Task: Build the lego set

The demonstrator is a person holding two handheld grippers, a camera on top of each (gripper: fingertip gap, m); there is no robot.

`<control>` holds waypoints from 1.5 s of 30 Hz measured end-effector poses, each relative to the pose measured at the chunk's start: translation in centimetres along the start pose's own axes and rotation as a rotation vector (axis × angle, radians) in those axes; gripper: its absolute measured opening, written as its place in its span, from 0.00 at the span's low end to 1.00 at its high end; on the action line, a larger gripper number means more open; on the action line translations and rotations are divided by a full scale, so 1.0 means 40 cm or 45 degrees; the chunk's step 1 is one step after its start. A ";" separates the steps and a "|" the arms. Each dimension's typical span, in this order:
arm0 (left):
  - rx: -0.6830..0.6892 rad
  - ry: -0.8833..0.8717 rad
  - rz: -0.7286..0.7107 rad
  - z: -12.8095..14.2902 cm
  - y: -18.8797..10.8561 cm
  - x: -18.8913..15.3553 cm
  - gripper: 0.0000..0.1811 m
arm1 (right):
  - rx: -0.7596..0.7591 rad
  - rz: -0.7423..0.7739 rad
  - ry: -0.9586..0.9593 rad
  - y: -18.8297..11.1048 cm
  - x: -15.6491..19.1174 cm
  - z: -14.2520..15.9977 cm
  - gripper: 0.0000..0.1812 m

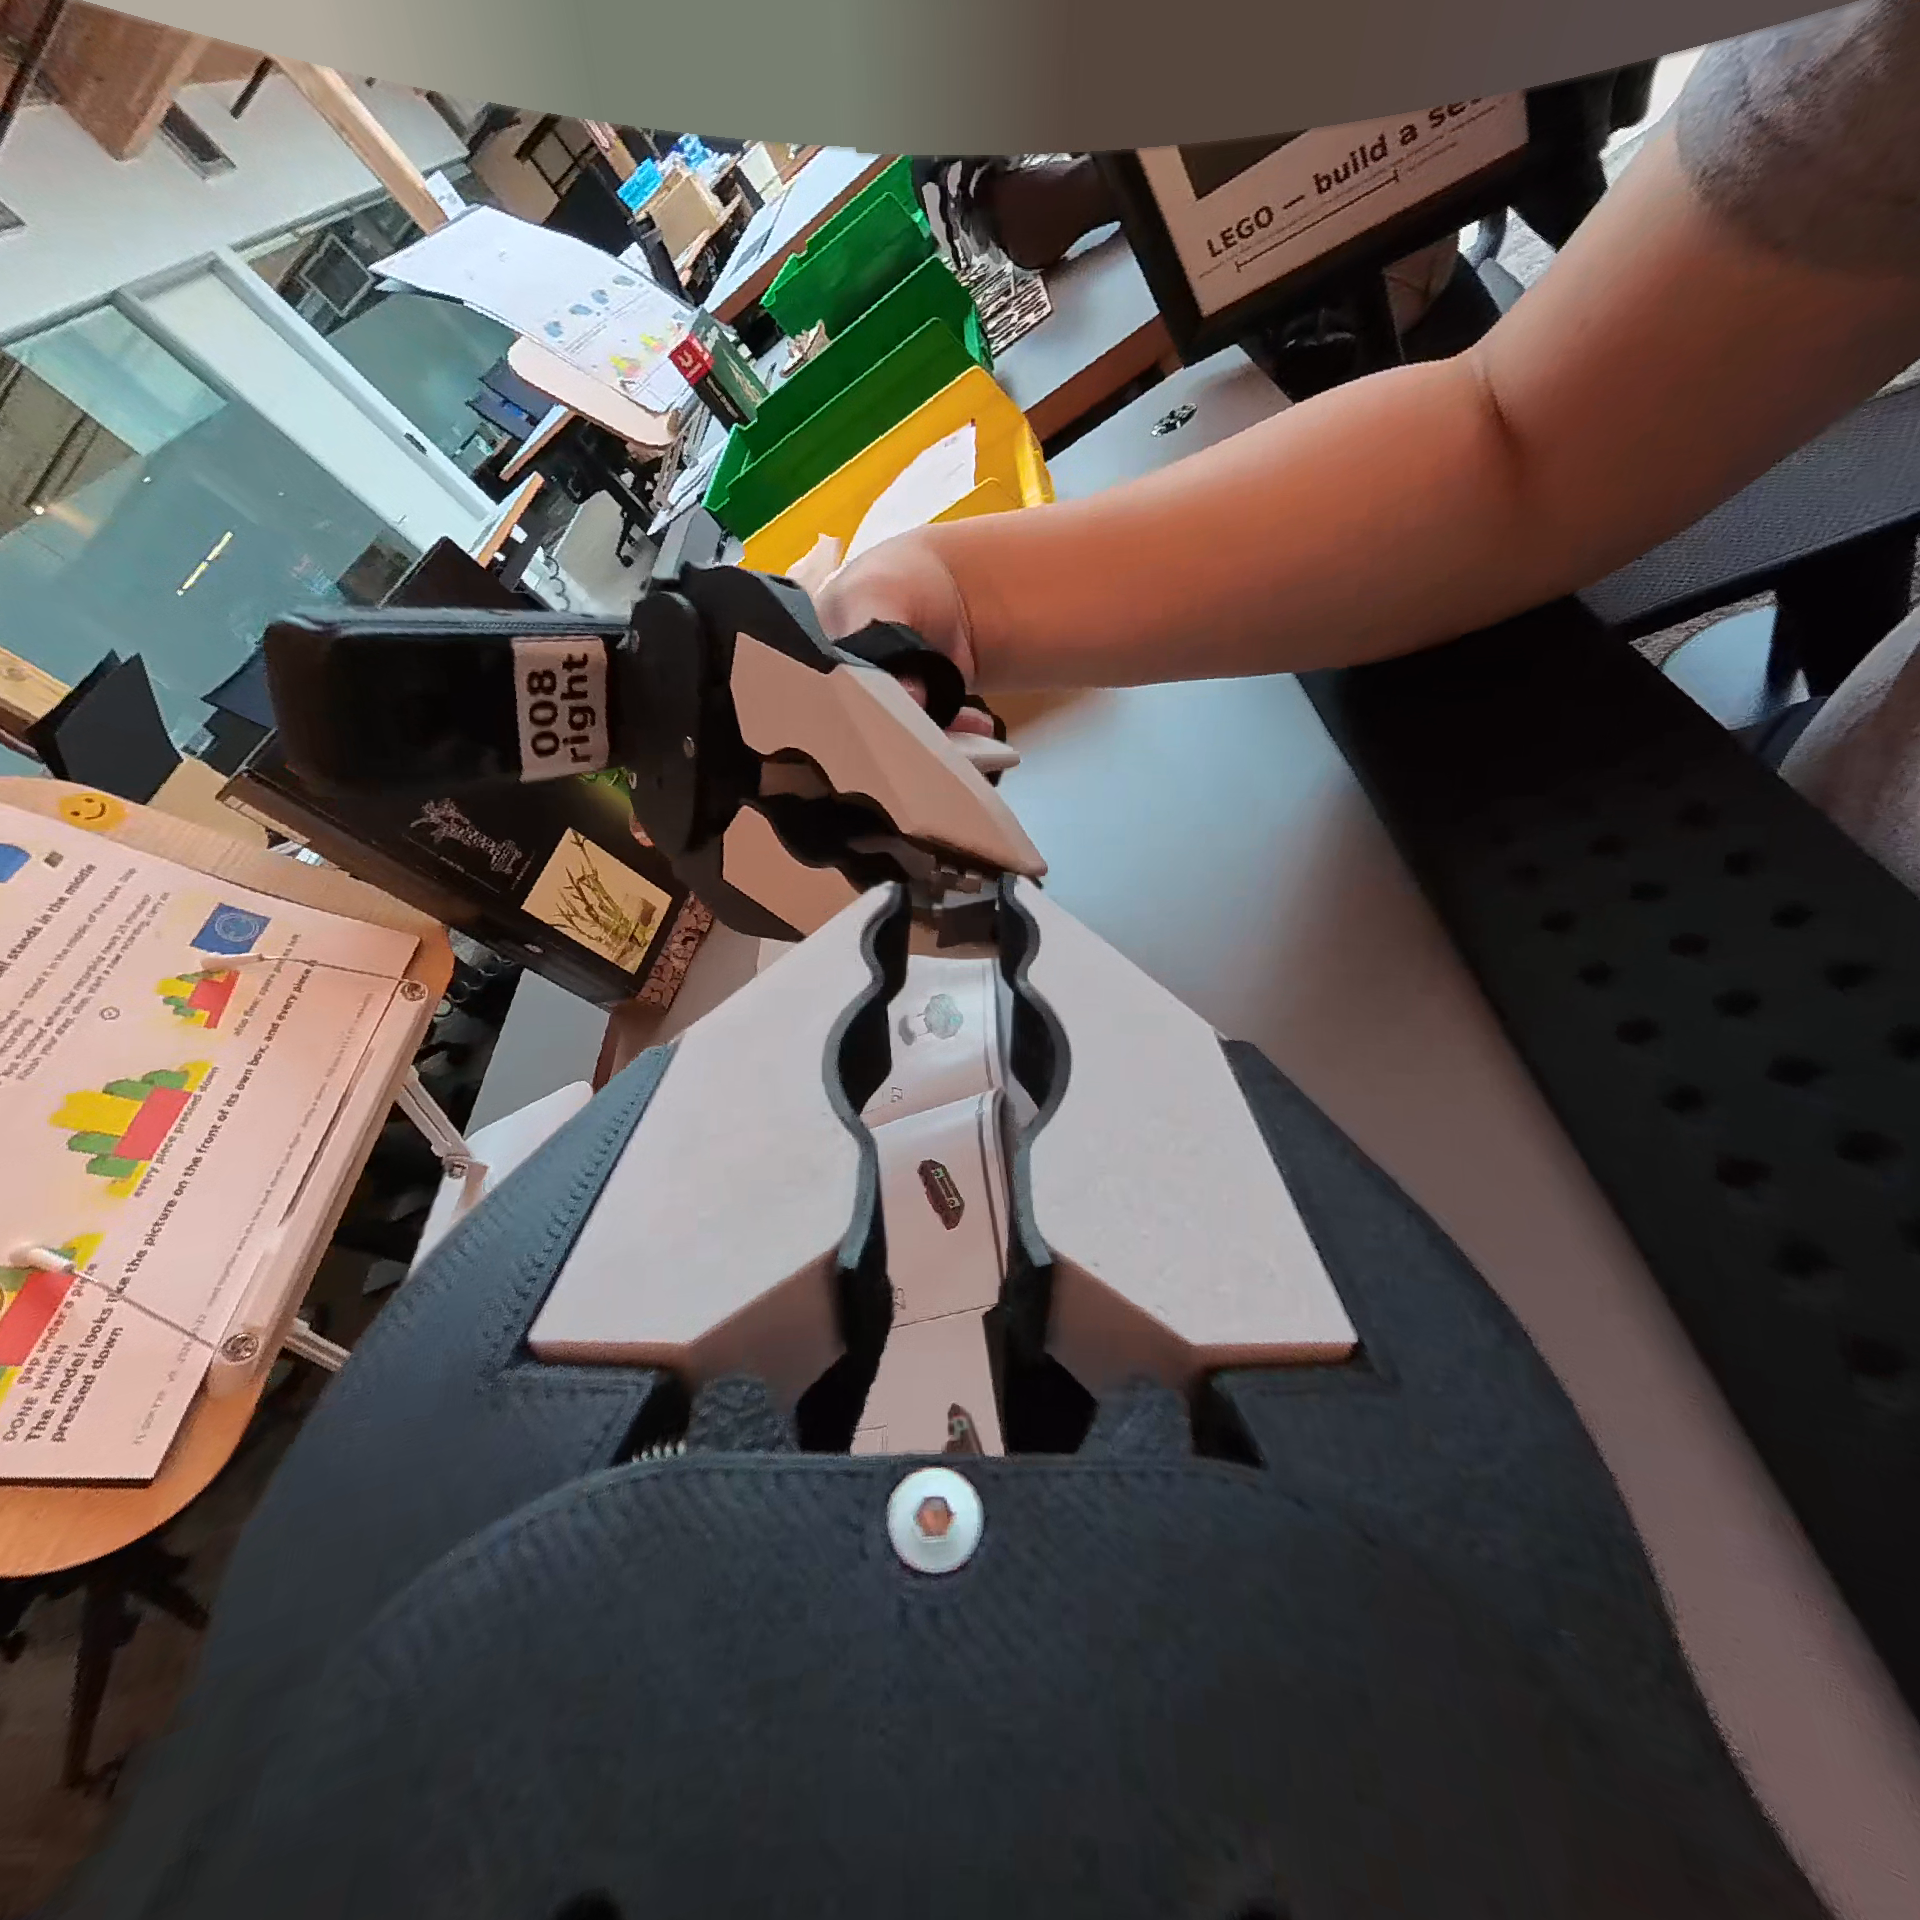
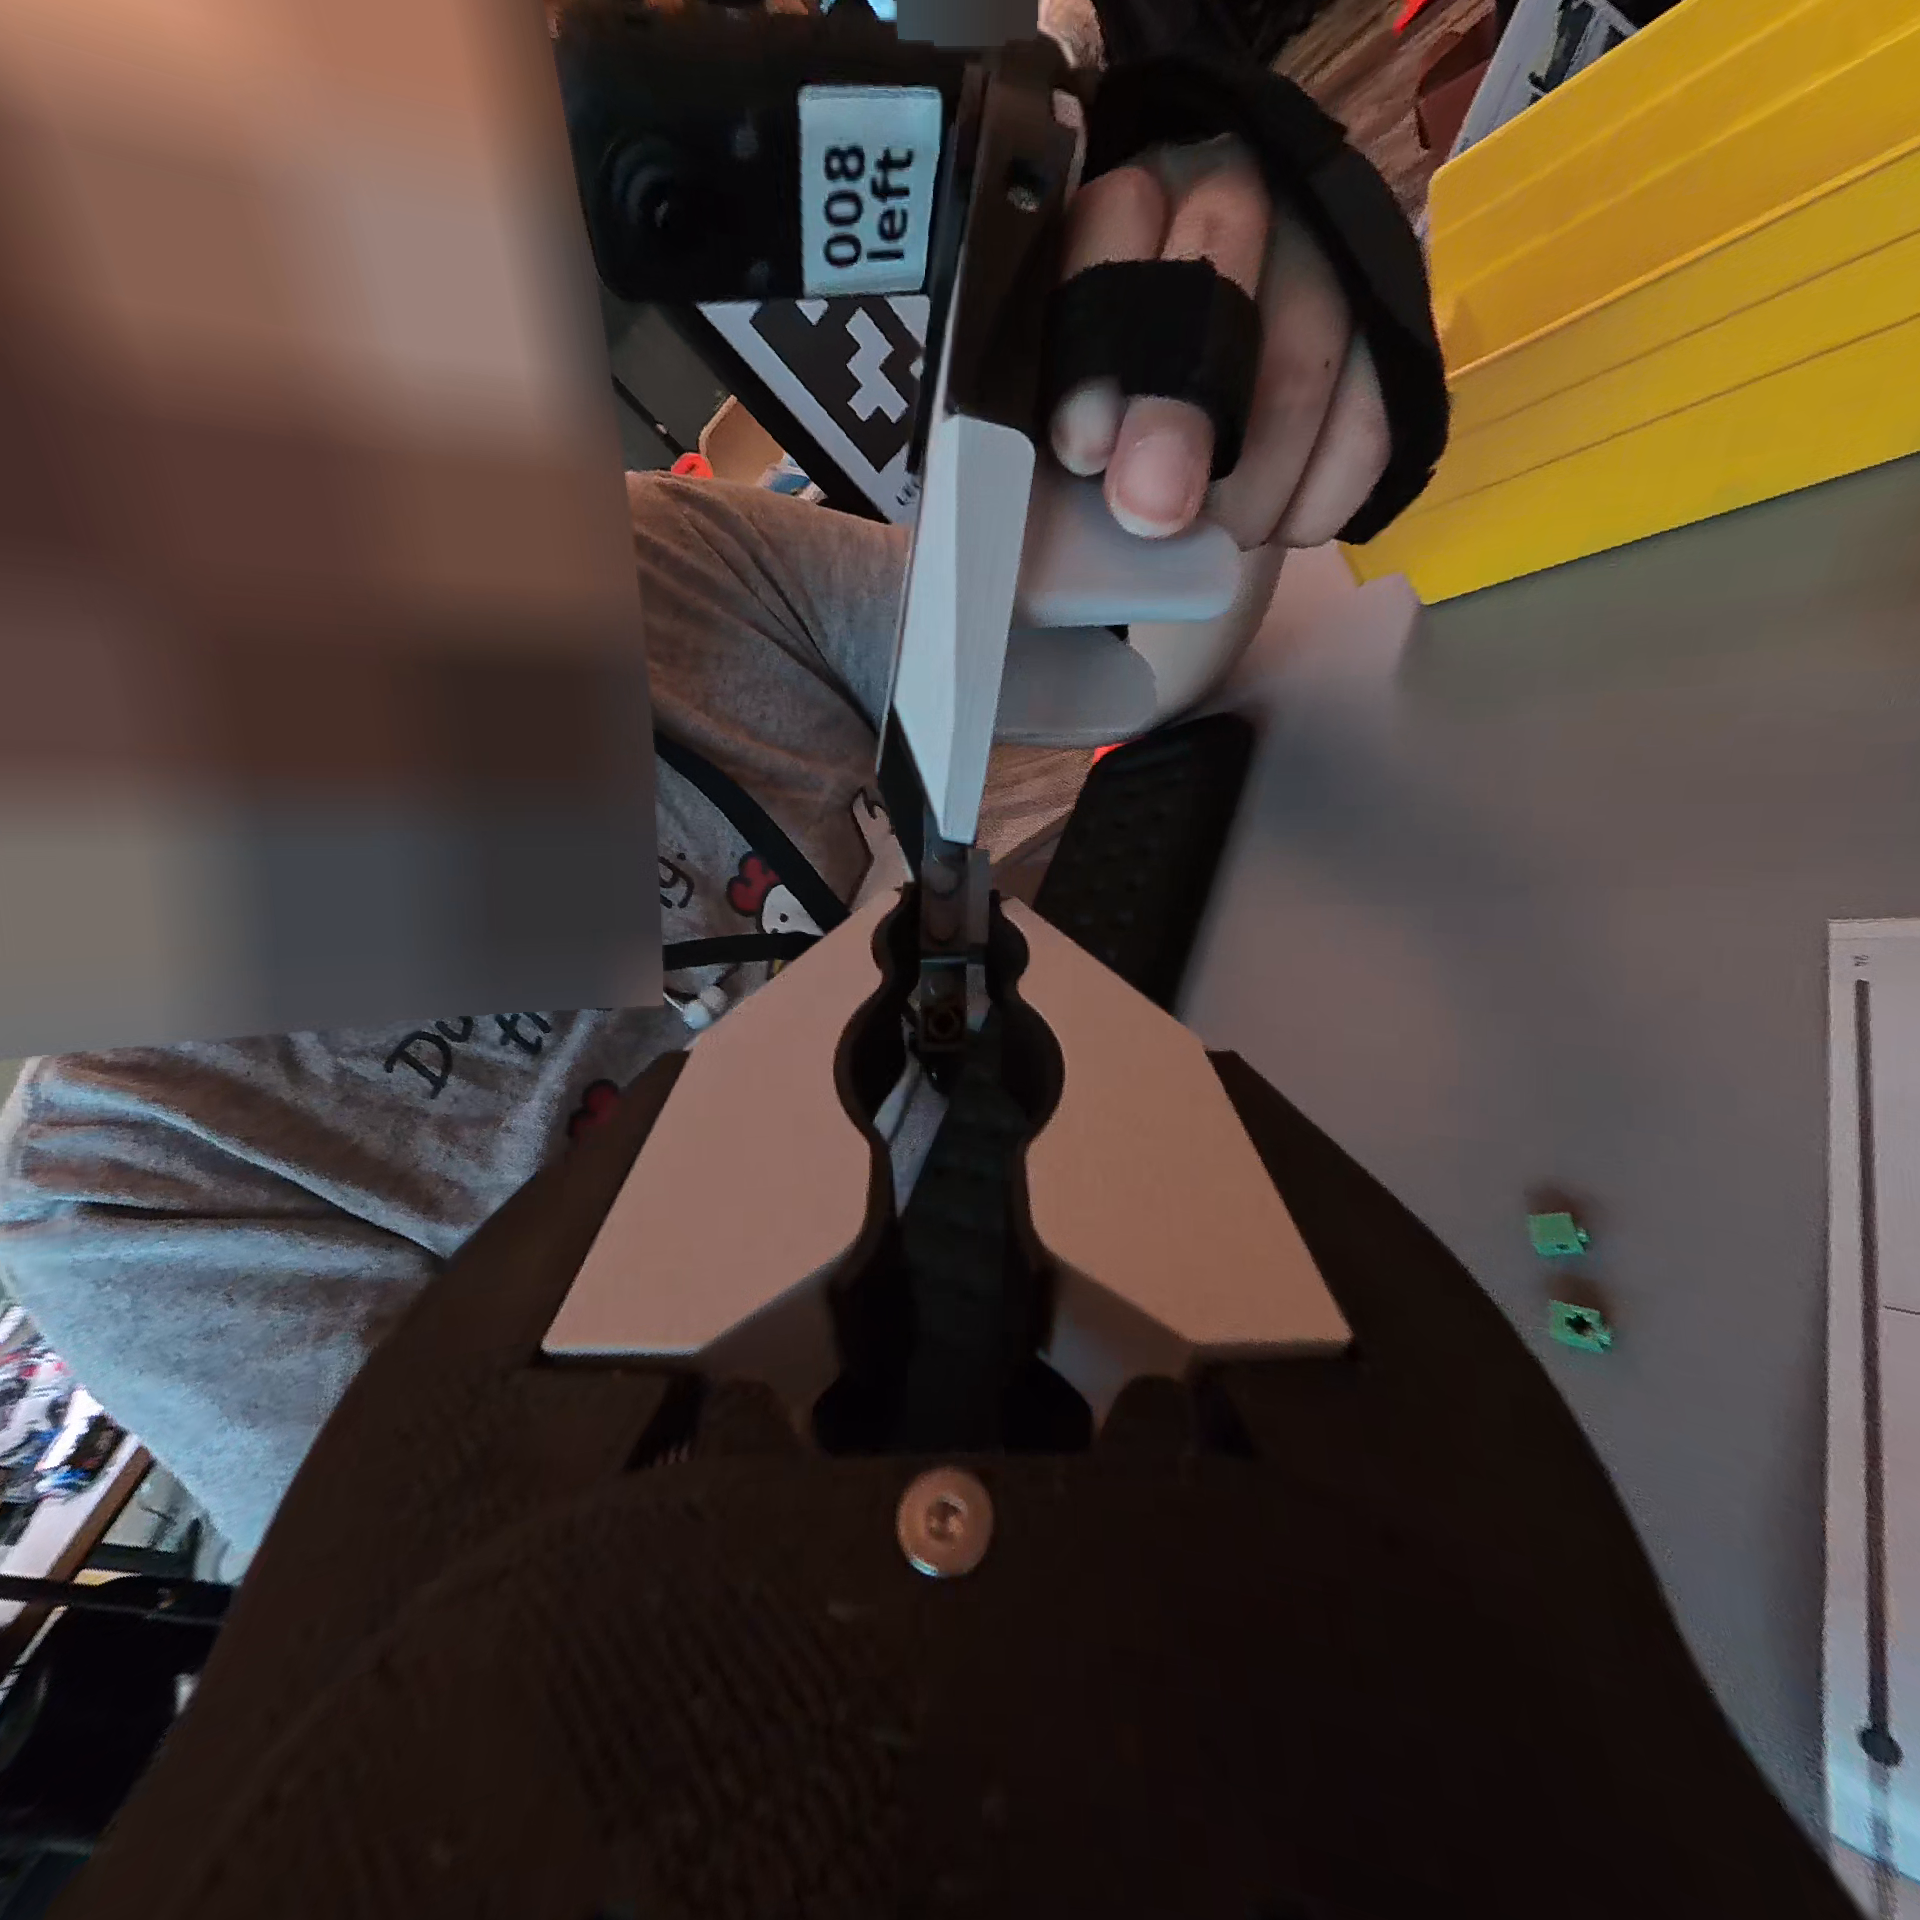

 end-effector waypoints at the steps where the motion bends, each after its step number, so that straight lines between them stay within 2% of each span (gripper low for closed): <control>1: -0.005 0.006 -0.006 -0.001 -0.002 0.000 0.09 | -0.007 -0.012 0.011 0.001 0.000 -0.001 0.05; 12: 0.008 0.094 0.064 -0.004 -0.008 -0.025 0.06 | 0.023 -0.111 0.170 0.024 -0.009 0.013 0.05; 16: 0.014 0.095 0.097 0.000 -0.003 -0.038 0.12 | 0.096 -0.121 0.190 0.041 -0.013 0.030 0.05; 19: 0.018 0.094 0.151 0.001 -0.002 -0.049 0.07 | 0.114 -0.135 0.207 0.046 -0.014 0.034 0.05; 33: 0.044 0.082 0.149 0.007 0.002 -0.040 0.05 | 0.099 -0.110 0.210 0.042 -0.022 0.034 0.04; 40: 0.009 0.084 0.067 -0.002 -0.007 -0.017 0.05 | 0.065 -0.078 0.082 0.037 -0.004 0.019 0.08; 45: -0.007 0.065 0.024 -0.004 -0.021 0.001 0.05 | 0.045 0.042 -0.053 0.037 0.004 -0.001 0.09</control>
Point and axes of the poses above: each gripper's, where its closed fingertips meet, y out along the fingers, z out of its underside, x = y × z across the jaws, the point moved 7 cm from there along -y, back along the fingers, and after that the axes turned 5 degrees about -z, right-handed, at the moved point
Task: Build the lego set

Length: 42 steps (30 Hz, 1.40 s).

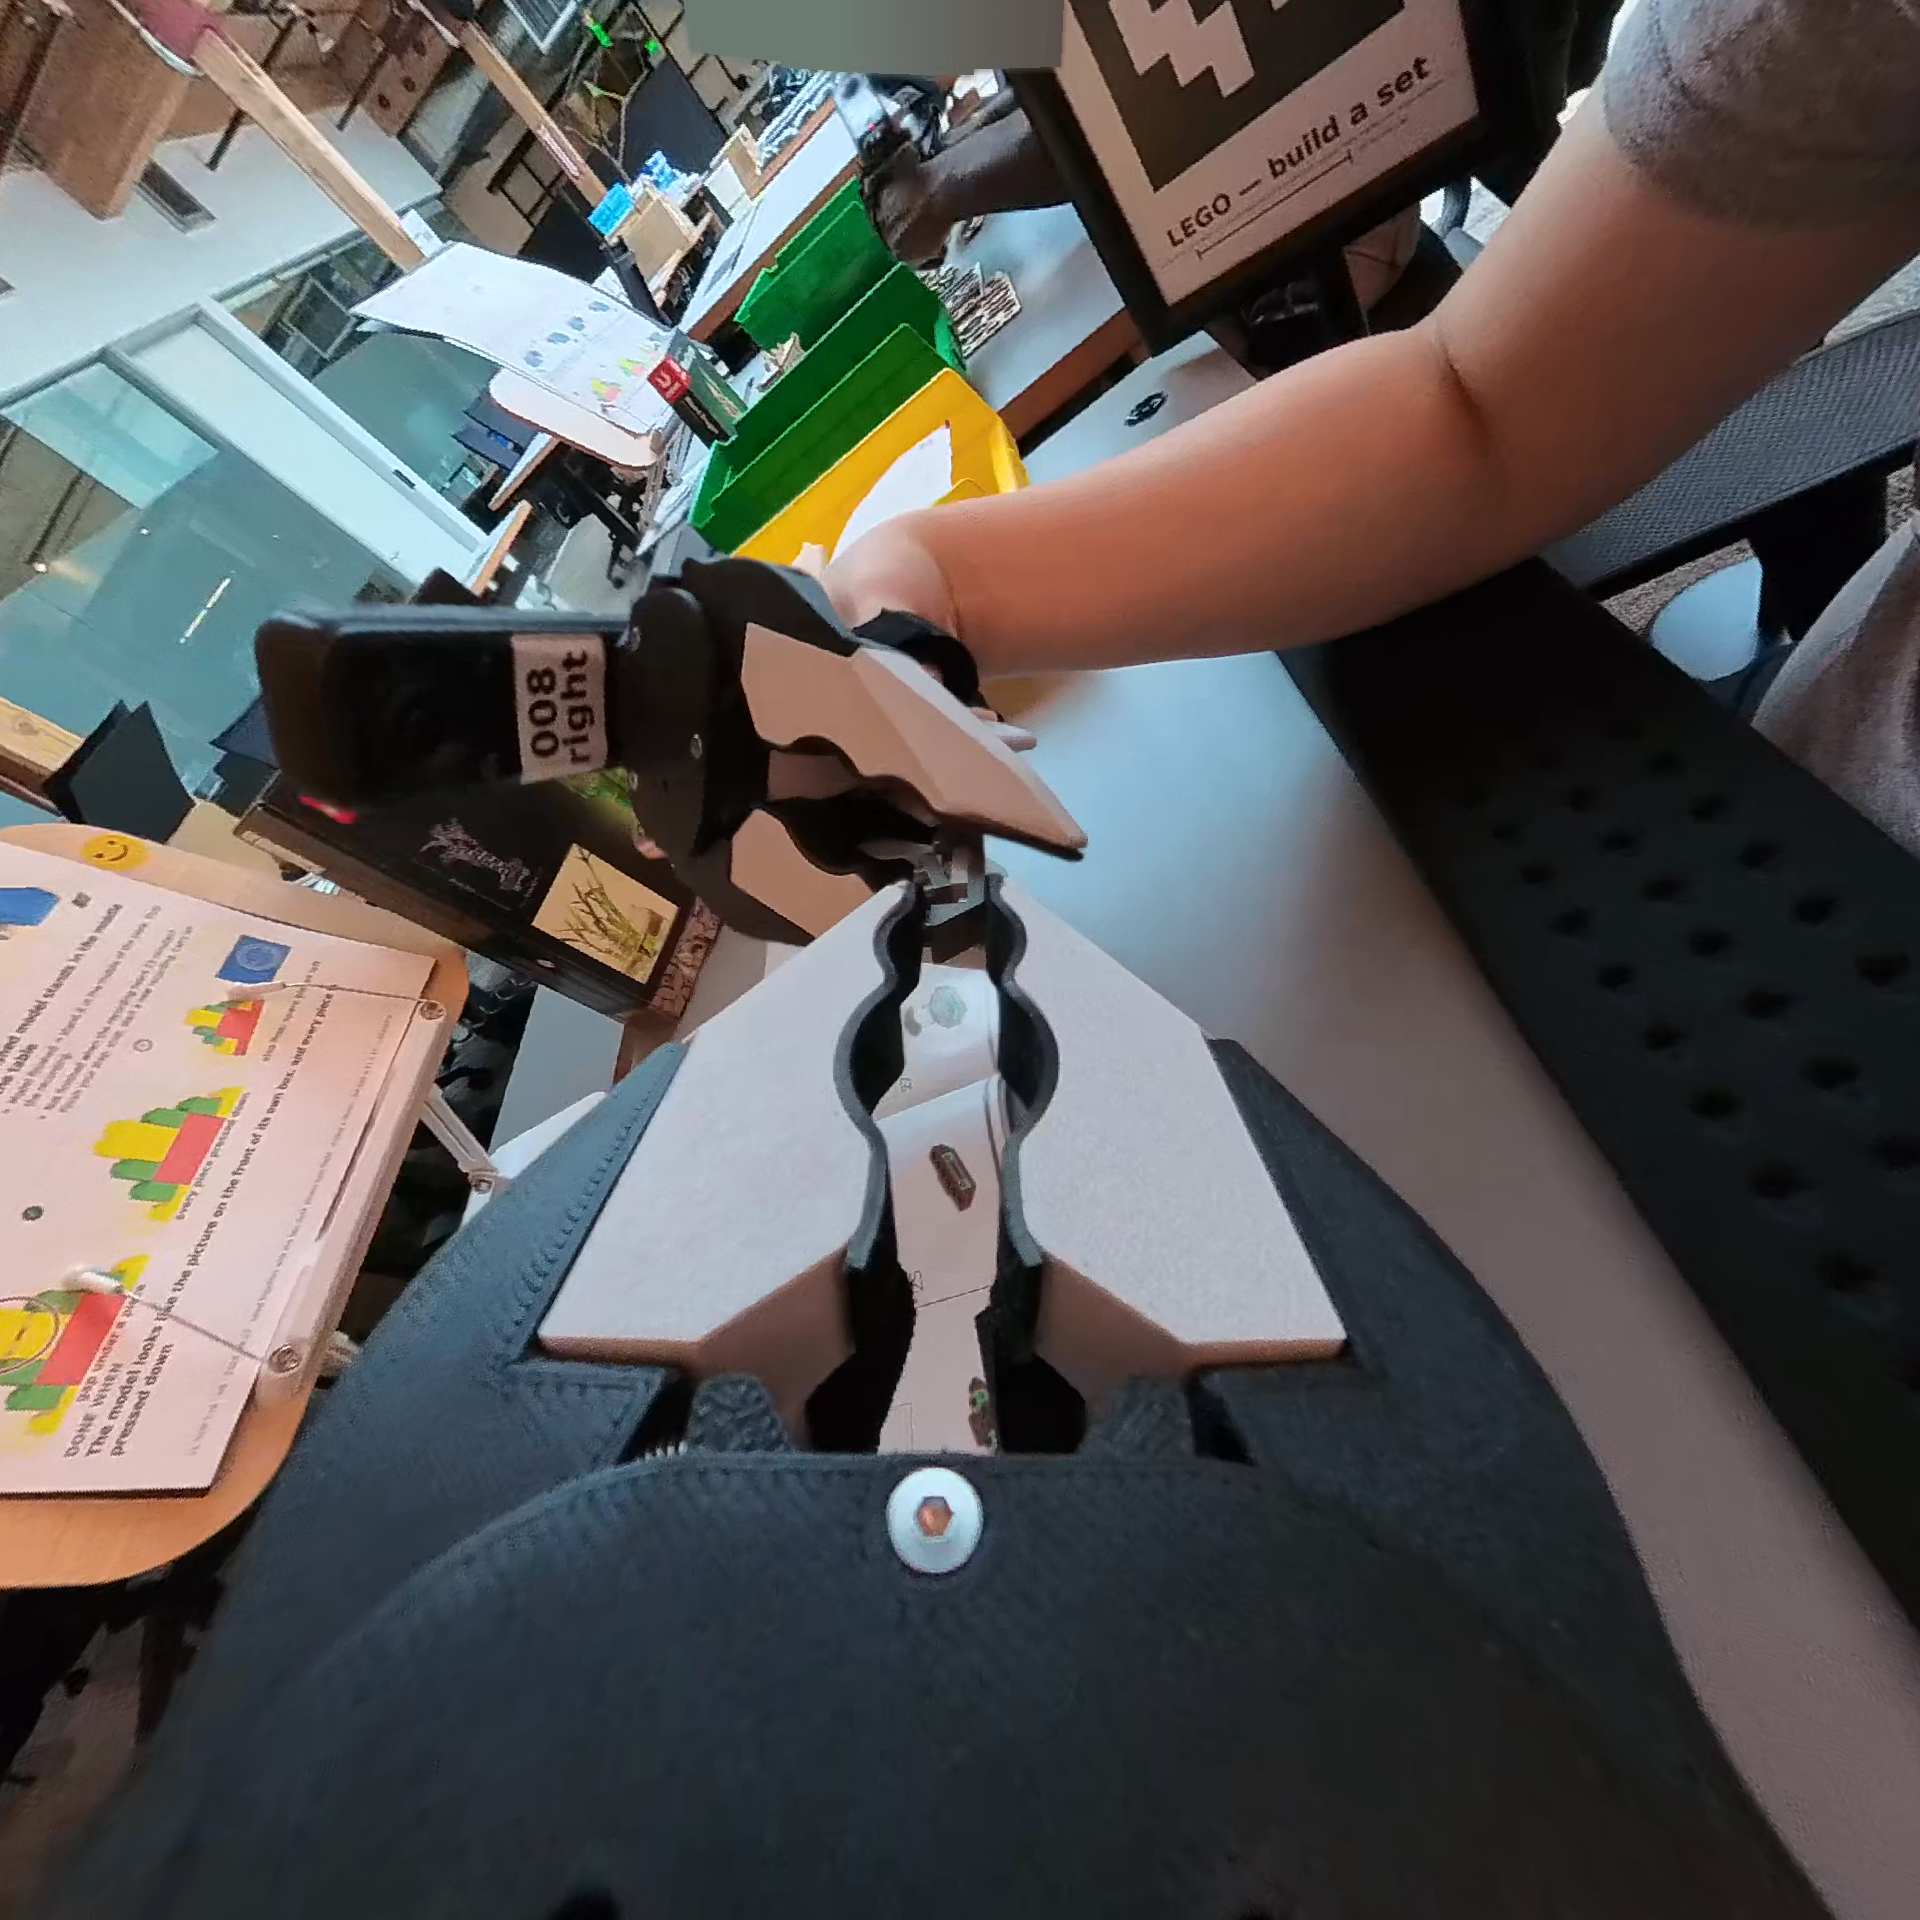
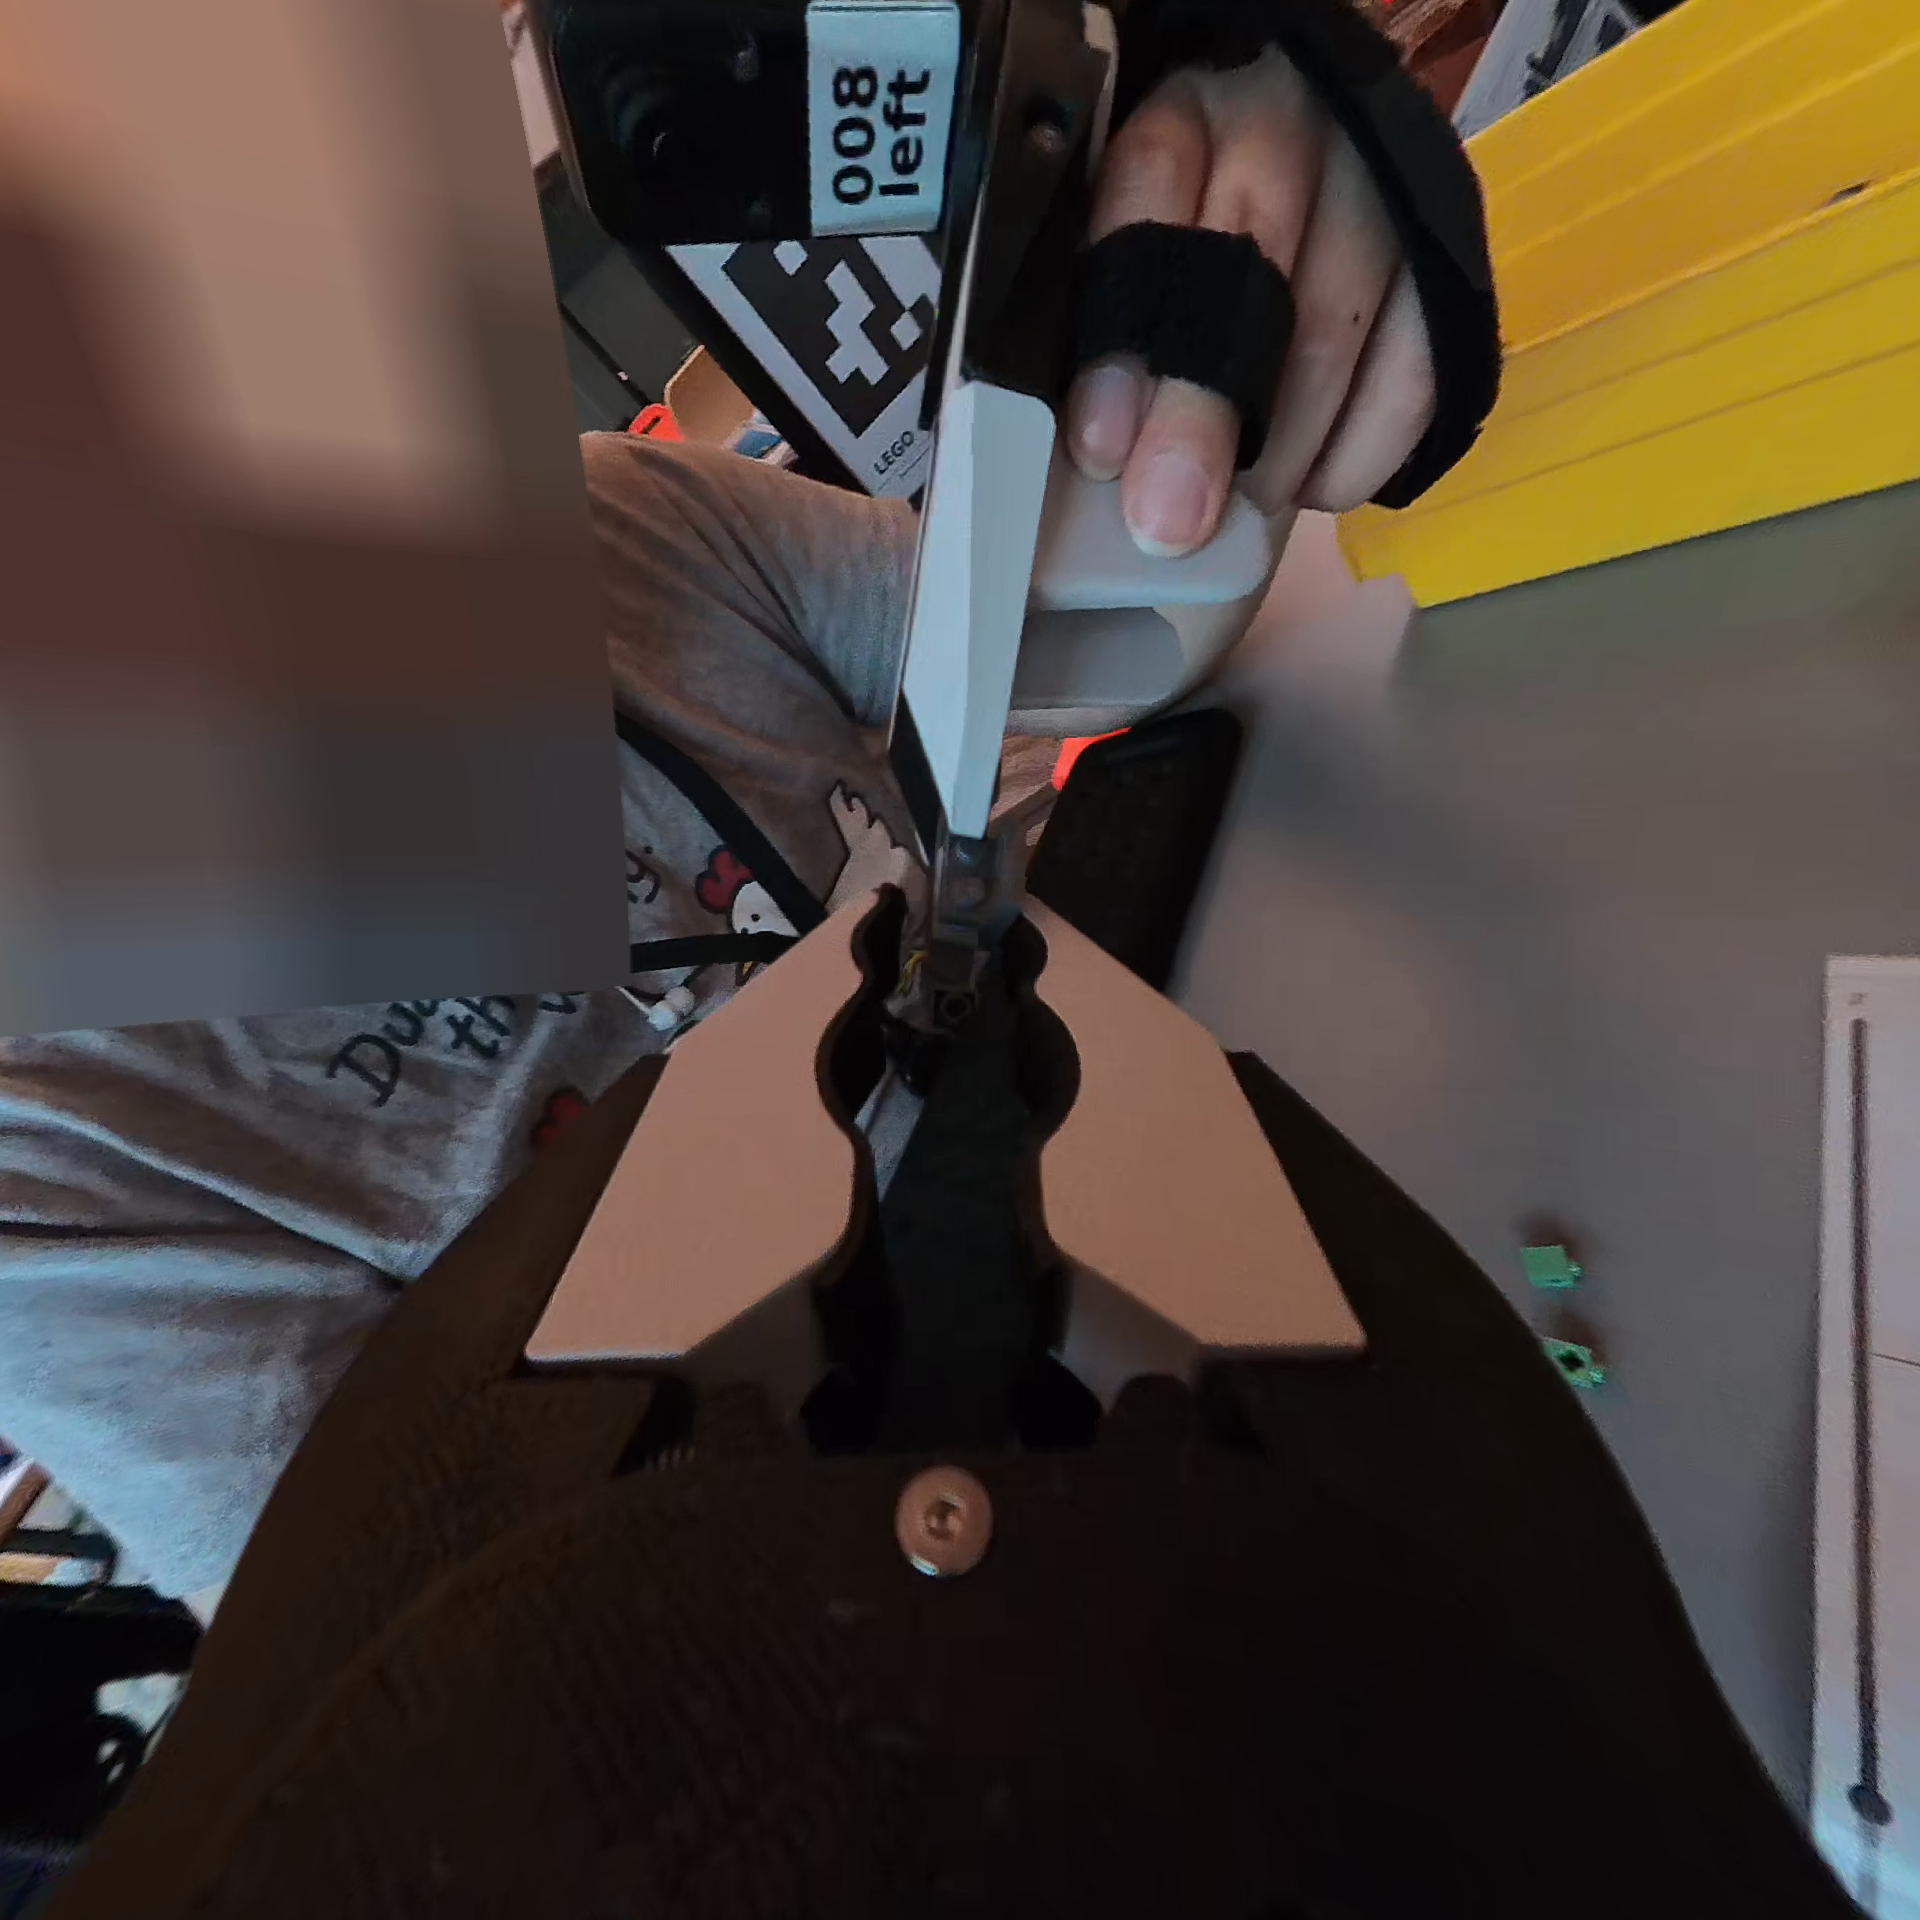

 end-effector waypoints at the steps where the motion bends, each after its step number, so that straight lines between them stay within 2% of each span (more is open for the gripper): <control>1: 0.003 0.002 -0.010 0.000 -0.003 0.003 0.05 | 0.001 0.031 -0.019 -0.002 0.002 -0.003 0.11; 4: 0.002 0.005 -0.037 -0.002 -0.017 0.014 0.05 | 0.026 0.244 -0.173 -0.014 0.002 -0.010 0.22; 6: -0.011 -0.005 -0.055 -0.004 -0.029 0.023 0.05 | 0.009 0.386 -0.394 -0.025 0.024 -0.031 0.27; 9: -0.050 -0.033 -0.072 -0.010 -0.049 0.036 0.05 | -0.058 0.646 -0.900 -0.031 0.076 -0.072 0.24; 11: -0.076 -0.050 -0.080 -0.015 -0.060 0.043 0.05 | -0.010 0.739 -1.172 -0.010 0.109 -0.076 0.22; 16: -0.099 -0.052 -0.082 -0.025 -0.072 0.045 0.05 | 0.226 1.042 -1.394 0.025 0.118 -0.080 0.15; 21: -0.125 -0.068 -0.066 -0.032 -0.077 0.044 0.05 | 0.261 1.040 -1.435 0.041 0.118 -0.075 0.11; 32: -0.205 -0.127 -0.016 -0.043 -0.092 0.045 0.05 | 0.219 1.042 -1.545 0.058 0.144 -0.081 0.13; 35: -0.209 -0.129 -0.014 -0.044 -0.094 0.045 0.05 | 0.235 1.044 -1.607 0.063 0.149 -0.078 0.10; 42: -0.211 -0.120 -0.002 -0.046 -0.096 0.041 0.05 | 0.230 0.994 -1.567 0.066 0.148 -0.076 0.09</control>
Point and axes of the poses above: each gripper's, where its closed fingertips meet, y out along the fingers, z out of its underside, x = y × z across the jaws, the point moved 7 cm from there along -y, back along the fingers, and after that the axes turned 5 degrees about -z, right-handed, at the moved point
